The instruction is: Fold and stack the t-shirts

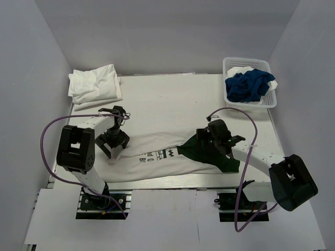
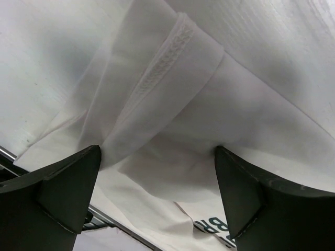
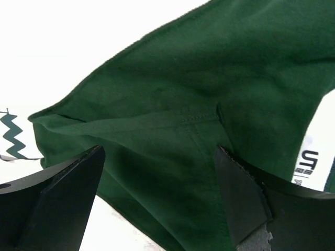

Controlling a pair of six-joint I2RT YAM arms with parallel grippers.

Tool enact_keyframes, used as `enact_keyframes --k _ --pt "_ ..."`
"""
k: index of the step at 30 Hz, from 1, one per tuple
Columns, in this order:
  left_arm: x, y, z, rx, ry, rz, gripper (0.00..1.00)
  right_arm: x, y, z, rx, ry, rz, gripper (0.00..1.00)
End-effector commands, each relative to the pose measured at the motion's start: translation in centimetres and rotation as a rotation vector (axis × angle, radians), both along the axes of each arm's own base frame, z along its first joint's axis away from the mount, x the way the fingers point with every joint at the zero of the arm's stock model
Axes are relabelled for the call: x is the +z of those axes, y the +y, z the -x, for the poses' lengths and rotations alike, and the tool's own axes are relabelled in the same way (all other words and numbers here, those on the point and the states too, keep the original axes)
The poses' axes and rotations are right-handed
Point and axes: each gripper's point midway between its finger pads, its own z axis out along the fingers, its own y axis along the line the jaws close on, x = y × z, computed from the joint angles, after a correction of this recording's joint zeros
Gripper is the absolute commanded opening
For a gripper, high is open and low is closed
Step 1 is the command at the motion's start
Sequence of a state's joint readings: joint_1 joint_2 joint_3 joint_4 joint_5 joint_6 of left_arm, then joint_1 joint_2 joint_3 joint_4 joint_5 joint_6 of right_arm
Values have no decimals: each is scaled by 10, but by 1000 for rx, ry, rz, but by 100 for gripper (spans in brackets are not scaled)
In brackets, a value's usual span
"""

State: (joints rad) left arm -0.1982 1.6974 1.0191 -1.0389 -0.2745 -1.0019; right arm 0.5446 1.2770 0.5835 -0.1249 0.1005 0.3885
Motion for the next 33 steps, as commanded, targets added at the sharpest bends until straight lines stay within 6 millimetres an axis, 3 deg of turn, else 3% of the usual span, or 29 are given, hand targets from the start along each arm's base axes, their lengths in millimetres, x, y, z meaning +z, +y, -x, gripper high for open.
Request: enact_keyframes --k 1,3,5,6,7,9,10,12,13,14,15,16,17,19,21,23,27,29,33 --pt "-5 35 25 22 98 -183 99 -5 -8 1 -20 5 32 90" --pt "6 33 12 27 35 -170 99 -6 -9 -2 -35 7 42 90" --pt "35 36 -12 16 -71 -212 99 -12 -15 -5 -100 24 63 90" --pt "51 43 -6 37 -54 -254 99 -12 -15 -6 -121 28 56 90" --pt "73 44 -23 97 -134 -274 99 -14 -17 -5 -162 36 38 90" --pt "102 48 -32 121 -209 -296 99 -10 -14 -10 -196 7 -4 90" --pt "117 44 -50 127 -299 -281 99 -5 -16 -12 -213 -17 -20 90" --pt "126 28 -72 -17 -377 -179 99 1 -19 -20 -254 -51 -35 90" --pt "130 12 -100 -97 -512 -96 99 2 -23 -23 -285 -66 -28 90" --pt "126 -18 -105 -281 -521 57 99 4 -20 -26 -300 -70 -57 90" --pt "124 -34 -109 -358 -552 141 99 2 -21 -26 -315 -65 -59 90" --pt "114 -67 -111 -453 -585 312 99 -4 -22 -25 -330 -46 -57 90" --pt "101 -82 -101 -553 -565 375 99 -5 -21 -29 -363 -39 -77 90" --pt "94 -104 -95 -616 -559 490 99 -8 -21 -33 -387 -27 -78 90" --pt "68 -106 -81 -628 -468 482 99 -11 -25 -40 -413 -22 -60 90" --pt "37 -96 -62 -570 -345 429 99 -8 -26 -50 -438 -26 -63 90" --pt "4 -90 -40 -544 -204 362 99 -24 -23 -55 -466 46 -85 90" --pt "0 -93 -37 -554 -194 363 99 -28 -16 -62 -450 78 -100 90" --pt "-8 -100 -31 -580 -161 364 99 -30 7 -101 -433 29 -157 90"
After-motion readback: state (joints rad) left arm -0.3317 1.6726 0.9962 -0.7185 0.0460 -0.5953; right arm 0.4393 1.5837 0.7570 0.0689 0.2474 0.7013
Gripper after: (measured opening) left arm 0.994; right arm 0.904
